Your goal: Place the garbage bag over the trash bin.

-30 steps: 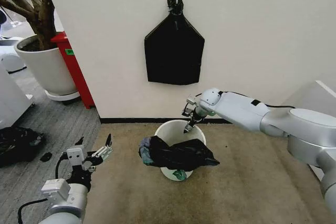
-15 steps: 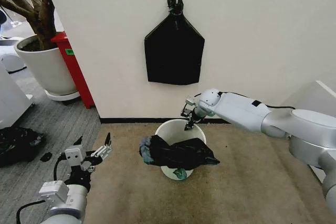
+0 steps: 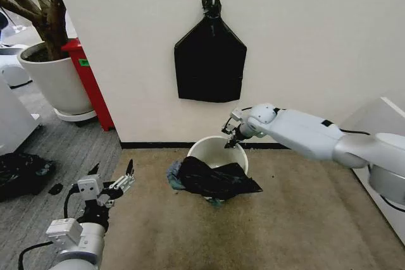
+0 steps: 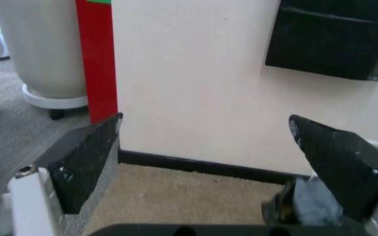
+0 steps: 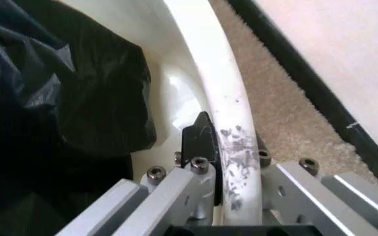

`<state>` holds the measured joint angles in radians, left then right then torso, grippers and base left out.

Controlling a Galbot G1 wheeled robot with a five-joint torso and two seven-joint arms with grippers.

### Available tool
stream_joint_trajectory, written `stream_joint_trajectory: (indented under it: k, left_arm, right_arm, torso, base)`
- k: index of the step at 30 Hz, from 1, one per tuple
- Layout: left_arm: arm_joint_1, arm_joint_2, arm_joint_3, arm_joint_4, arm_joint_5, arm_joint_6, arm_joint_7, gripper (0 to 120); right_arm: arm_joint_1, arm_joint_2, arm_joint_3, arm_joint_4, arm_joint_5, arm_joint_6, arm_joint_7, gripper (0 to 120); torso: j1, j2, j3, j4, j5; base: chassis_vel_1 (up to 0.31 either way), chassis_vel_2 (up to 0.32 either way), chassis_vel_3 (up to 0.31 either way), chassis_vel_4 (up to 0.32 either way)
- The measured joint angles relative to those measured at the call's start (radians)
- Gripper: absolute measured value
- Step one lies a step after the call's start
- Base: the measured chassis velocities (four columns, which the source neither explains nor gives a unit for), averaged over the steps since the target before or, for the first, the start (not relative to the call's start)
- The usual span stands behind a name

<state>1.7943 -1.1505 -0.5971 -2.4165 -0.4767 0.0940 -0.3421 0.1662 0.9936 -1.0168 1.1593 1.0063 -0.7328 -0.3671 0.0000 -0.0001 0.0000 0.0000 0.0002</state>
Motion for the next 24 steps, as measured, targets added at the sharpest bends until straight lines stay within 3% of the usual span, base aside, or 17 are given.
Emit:
stream_joint_trajectory:
  k: [1, 7, 14, 17, 18, 24]
  left_arm:
    - [-0.001, 0.002, 0.0, 0.0, 0.0, 0.0, 0.0, 100]
    - [-0.006, 0.002, 0.002, 0.002, -0.001, 0.0, 0.0, 100]
    - [-0.01, 0.004, 0.01, 0.006, -0.001, 0.0, 0.0, 100]
    - [-0.006, 0.009, 0.01, 0.003, 0.001, 0.0, 0.0, 100]
    - [-0.006, 0.009, 0.01, 0.003, 0.001, 0.0, 0.0, 100]
    - [0.0, 0.012, 0.011, -0.007, 0.003, 0.001, 0.0, 100]
  right_arm:
    - [-0.004, -0.051, 0.013, 0.062, 0.058, 0.0, 0.064, 0]
    - [-0.048, -0.146, 0.072, 0.175, 0.196, -0.001, 0.216, 0]
    - [-0.148, -0.209, 0.164, 0.293, 0.384, -0.001, 0.444, 0]
    - [-0.229, -0.216, 0.26, 0.368, 0.53, -0.001, 0.689, 0]
    - [-0.229, -0.216, 0.26, 0.368, 0.53, -0.001, 0.689, 0]
    - [-0.367, -0.203, 0.465, 0.494, 0.815, 0.0, 1.122, 0]
  torso:
    - [0.0, 0.0, 0.0, 0.0, 0.0]
    - [0.0, 0.0, 0.0, -0.0001, 0.0]
    - [0.0, 0.0, 0.0, -0.0001, 0.0001]
    - [0.0, 0.0, 0.0, 0.0001, 0.0001]
    - [0.0, 0.0, 0.0, 0.0001, 0.0001]
    - [0.0, 0.0, 0.0, 0.0002, 0.0]
  base:
    - [0.0, 0.0, 0.0, 0.0]
    - [0.0, 0.0, 0.0, 0.0]
    - [0.0, 0.0, 0.0, 0.0]
    - [0.0, 0.0, 0.0, 0.0]
    - [0.0, 0.0, 0.0, 0.0]
    - [0.0, 0.0, 0.0, 0.0]
